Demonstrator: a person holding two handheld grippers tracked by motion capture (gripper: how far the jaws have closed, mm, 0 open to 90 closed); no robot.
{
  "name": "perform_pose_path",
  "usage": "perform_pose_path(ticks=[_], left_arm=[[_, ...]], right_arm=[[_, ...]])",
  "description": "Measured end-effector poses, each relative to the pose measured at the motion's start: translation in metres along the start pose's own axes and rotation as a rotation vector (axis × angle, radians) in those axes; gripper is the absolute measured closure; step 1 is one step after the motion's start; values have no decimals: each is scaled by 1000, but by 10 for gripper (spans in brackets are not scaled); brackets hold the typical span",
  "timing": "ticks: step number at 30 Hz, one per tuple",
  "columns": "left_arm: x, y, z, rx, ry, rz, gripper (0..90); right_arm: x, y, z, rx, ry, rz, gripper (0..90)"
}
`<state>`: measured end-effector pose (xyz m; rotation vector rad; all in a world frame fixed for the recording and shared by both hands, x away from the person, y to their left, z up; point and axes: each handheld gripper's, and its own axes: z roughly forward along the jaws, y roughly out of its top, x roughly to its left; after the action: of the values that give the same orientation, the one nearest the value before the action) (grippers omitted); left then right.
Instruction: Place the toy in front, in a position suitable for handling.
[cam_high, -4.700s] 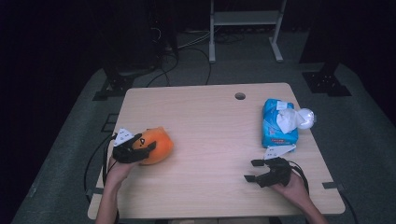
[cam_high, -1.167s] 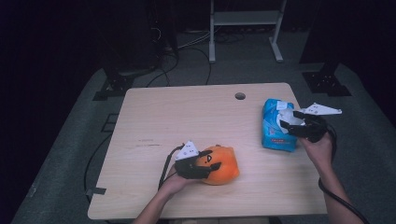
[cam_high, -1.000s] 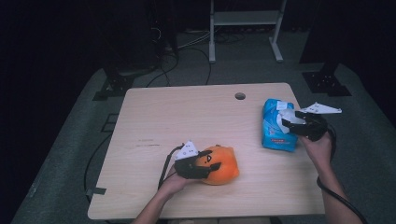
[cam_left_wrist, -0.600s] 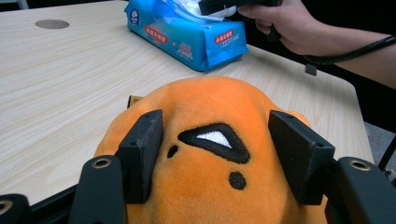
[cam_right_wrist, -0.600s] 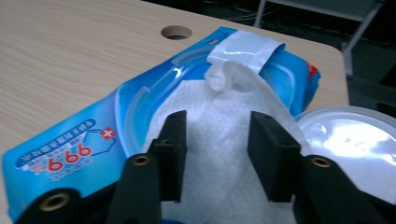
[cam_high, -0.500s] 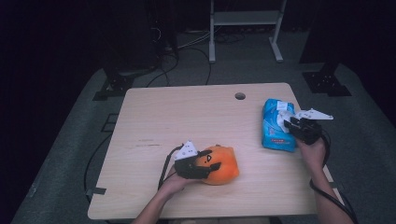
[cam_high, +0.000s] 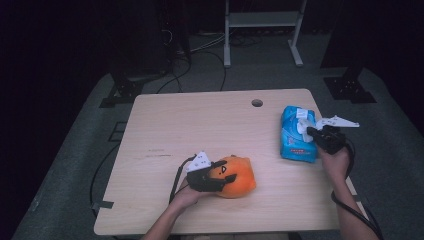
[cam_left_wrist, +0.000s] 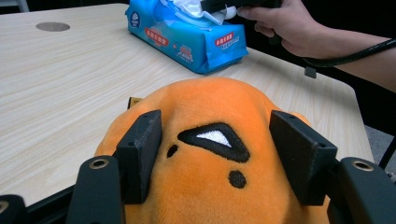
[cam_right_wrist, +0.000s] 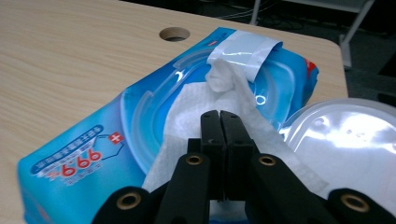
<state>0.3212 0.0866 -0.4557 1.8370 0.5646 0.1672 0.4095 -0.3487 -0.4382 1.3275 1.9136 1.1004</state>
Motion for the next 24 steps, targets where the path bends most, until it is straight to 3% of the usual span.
perform_pose_path(ticks=[1, 9, 12, 14, 17, 24], left_arm=[[0, 0, 0, 0, 0, 0, 365], [1, 0, 0, -3, 0, -3, 358], [1, 0, 0, -2, 2, -2, 350], [0, 1, 1, -1, 4, 2, 346], [0, 2, 0, 6, 5, 8, 323], [0, 3, 1, 8, 4, 14, 284]], right_arm=[[0, -1, -2, -6, 32, 20, 887], [-2, -5, -12, -34, 138, 95, 890], [-1, -1, -21, -72, 210, 122, 890], [0, 1, -24, -80, 222, 121, 890], [6, 6, -36, -108, 282, 127, 890], [16, 14, -55, -142, 326, 100, 890]])
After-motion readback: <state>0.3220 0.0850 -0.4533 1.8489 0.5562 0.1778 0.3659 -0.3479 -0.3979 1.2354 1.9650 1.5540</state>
